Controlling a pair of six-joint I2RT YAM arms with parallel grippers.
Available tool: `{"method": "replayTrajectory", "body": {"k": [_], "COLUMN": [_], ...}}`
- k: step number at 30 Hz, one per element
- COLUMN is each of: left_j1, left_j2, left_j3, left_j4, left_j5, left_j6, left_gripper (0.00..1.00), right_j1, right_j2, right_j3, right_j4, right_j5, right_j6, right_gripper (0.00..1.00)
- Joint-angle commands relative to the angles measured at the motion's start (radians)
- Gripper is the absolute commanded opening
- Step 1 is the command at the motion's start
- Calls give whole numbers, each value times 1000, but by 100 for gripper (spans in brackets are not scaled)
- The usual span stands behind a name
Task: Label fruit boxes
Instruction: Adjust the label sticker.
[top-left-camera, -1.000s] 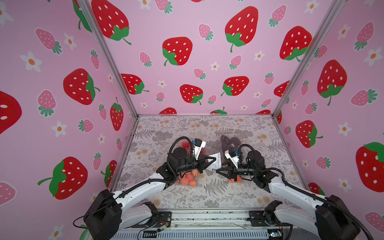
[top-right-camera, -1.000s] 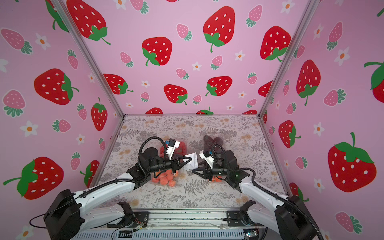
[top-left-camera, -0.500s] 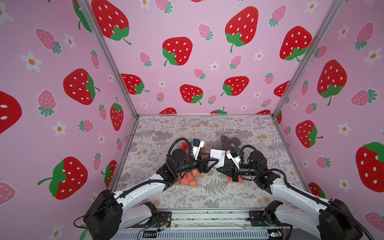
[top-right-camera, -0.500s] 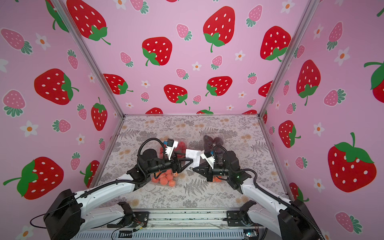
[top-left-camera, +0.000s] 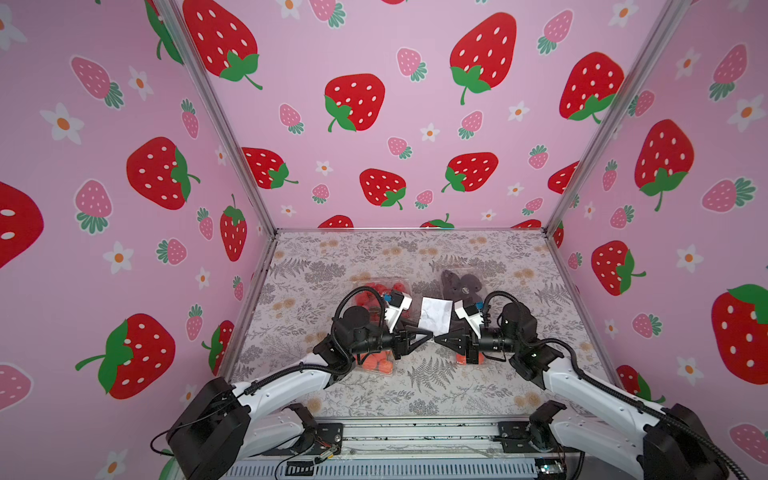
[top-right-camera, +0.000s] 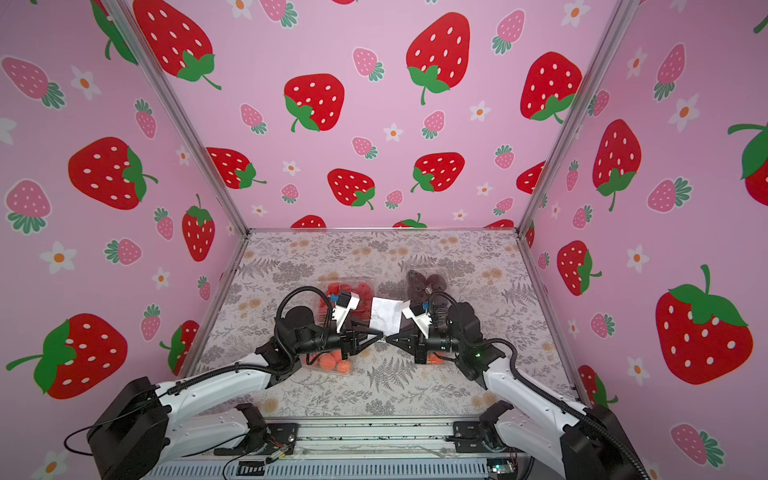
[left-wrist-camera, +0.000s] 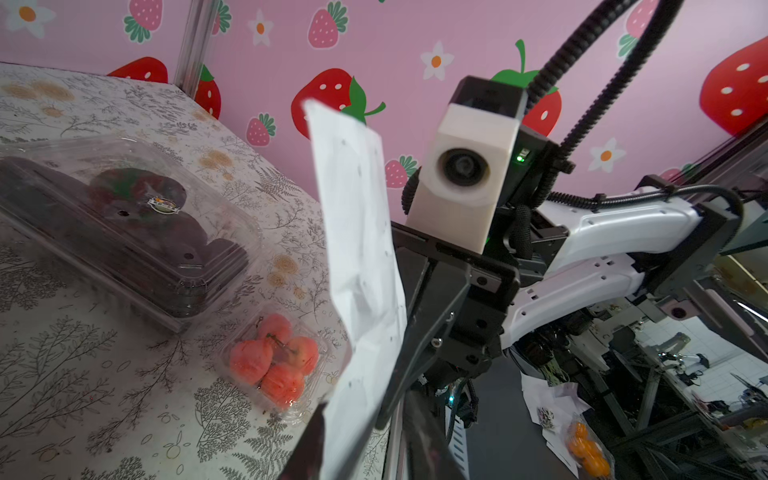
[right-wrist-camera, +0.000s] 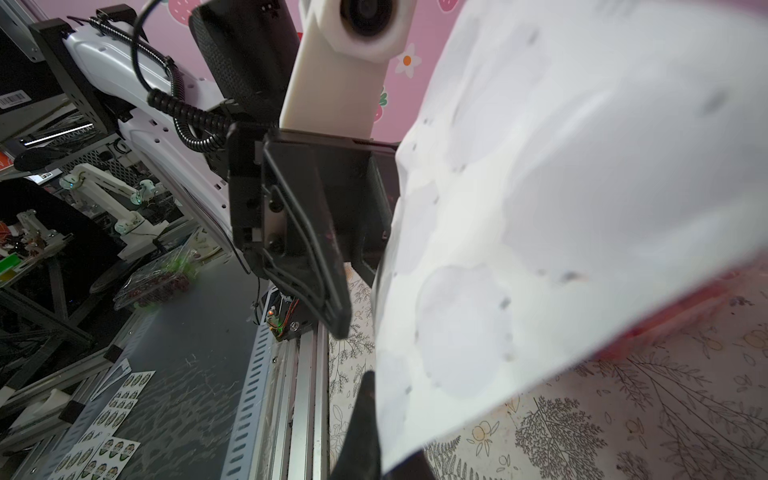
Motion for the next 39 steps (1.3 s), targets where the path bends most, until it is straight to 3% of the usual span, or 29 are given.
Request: {"method": "replayTrajectory", "body": {"k": [1,15,20,27,31,39], "left_j1": [1,0,-4,-14,-29,-36], "left_j2": [-2,-32,-20,-8,20,53], "left_j3": [-33,-17,-16,-8,4,8], "left_j4": [85,34,36,61,87,127], "left_j5": [20,61,46,45,58,66], "left_j6": [16,20,12,-3,-14,-37], "left_gripper": [24,0,0,0,0,0], "right_j1": [-3,-3,-3,-3,-3,-2], "right_j2": [-19,17,19,65,92,105], "right_j3": [12,36,34,27,19,-25], "right_j4": [-23,-43,-25,34,97,204], "right_j5": [12,17,22,0,2,-38], "right_j6": [-4,-3,13,46,87,114], "right_gripper": [0,0,12,16,25,25]}}
